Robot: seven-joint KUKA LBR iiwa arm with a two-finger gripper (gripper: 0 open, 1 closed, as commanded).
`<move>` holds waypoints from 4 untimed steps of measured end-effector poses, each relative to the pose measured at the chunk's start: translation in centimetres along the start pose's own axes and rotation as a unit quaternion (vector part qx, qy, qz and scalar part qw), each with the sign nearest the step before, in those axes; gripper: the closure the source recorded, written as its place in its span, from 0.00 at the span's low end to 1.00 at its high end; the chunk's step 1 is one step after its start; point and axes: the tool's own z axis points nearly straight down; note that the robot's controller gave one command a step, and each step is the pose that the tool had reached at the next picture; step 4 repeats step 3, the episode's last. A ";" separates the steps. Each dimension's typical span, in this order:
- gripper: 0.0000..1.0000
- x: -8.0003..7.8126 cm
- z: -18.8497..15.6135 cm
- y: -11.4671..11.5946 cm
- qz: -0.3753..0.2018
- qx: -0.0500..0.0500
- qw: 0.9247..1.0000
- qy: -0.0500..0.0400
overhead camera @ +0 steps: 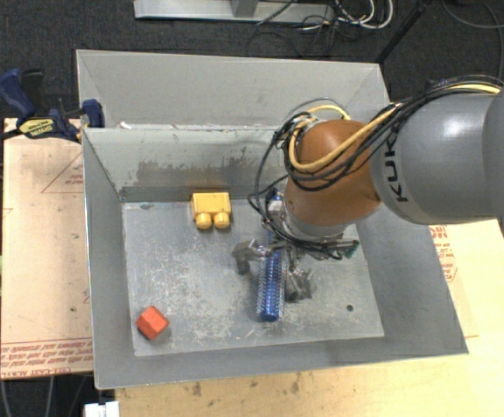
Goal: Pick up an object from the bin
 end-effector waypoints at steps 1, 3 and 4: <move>0.00 -0.3 0.9 -1.9 0.005 0.004 1.000 -0.003; 1.00 1.0 -20.1 -0.5 0.024 0.007 1.000 -0.005; 1.00 1.0 -20.1 -0.5 0.024 0.007 1.000 -0.005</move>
Offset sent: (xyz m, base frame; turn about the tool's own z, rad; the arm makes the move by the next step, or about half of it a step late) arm 0.0157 -0.0095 -0.0089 0.0050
